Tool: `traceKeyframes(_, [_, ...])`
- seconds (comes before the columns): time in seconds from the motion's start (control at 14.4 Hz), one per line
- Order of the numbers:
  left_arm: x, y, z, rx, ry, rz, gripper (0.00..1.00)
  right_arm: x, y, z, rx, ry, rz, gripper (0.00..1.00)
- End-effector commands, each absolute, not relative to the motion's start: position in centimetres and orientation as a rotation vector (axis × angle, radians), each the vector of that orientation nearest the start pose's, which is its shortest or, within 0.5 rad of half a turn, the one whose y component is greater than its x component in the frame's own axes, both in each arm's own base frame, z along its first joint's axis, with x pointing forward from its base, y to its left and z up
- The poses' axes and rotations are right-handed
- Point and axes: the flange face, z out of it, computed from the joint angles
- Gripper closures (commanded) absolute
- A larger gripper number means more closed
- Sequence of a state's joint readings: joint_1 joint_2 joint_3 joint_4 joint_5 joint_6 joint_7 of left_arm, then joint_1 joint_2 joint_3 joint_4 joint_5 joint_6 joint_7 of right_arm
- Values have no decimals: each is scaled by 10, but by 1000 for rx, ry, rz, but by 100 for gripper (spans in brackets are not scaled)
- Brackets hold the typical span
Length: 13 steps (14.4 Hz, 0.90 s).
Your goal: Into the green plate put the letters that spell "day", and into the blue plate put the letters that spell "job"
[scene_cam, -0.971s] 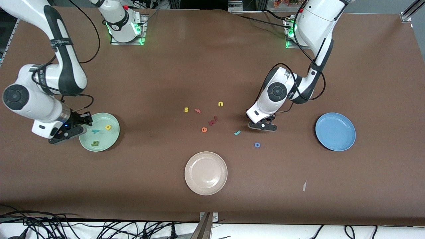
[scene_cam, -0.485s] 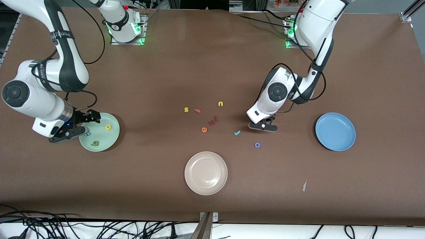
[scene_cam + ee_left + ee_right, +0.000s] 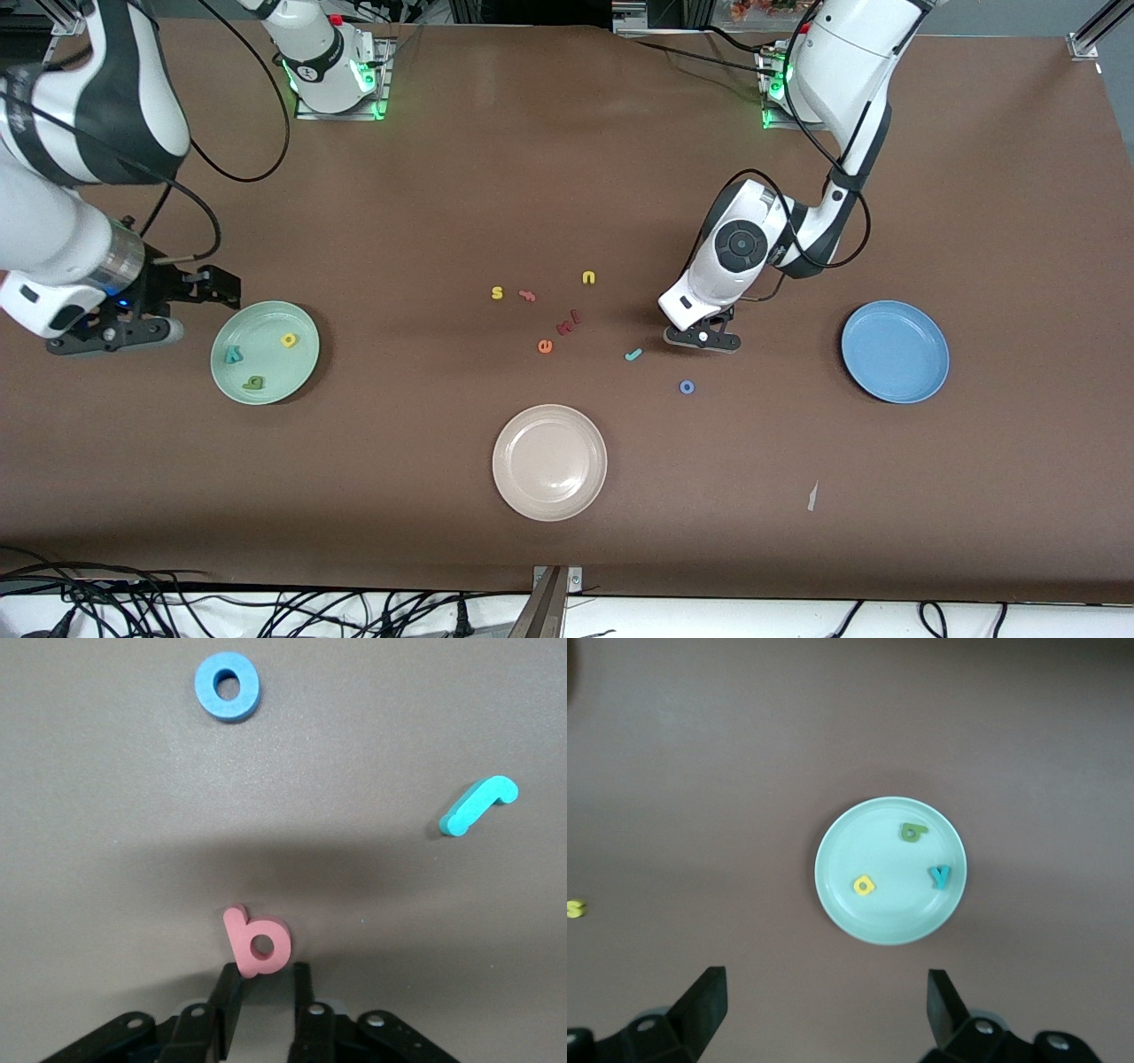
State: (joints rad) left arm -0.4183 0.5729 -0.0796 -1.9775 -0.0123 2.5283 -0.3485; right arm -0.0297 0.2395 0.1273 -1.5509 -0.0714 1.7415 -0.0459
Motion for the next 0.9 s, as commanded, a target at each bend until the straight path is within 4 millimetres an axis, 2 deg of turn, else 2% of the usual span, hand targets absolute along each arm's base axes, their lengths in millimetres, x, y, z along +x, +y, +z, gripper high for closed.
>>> traceKeyframes(0.0, [541, -294, 174, -3166, 198, 33, 67, 616, 57, 558, -3155, -215, 80, 0])
traceKeyframes(0.07, [541, -295, 175, -3167, 193, 31, 64, 609, 60, 573, -3124, -207, 72, 0])
traceKeyframes(0.28, [542, -296, 176, -3169, 176, 27, 64, 584, 59, 616, -3099, -197, 23, 0])
traceKeyframes(0.42, [544, -297, 177, -3171, 178, 20, 64, 575, 59, 629, -3104, -193, -4, 0])
traceKeyframes(0.55, [546, -297, 176, -3171, 175, 20, 64, 574, 59, 626, -3105, -191, 1, 0])
traceKeyframes(0.83, [548, -297, 175, -3172, 172, 18, 64, 581, 57, 592, -3108, -170, 18, 0])
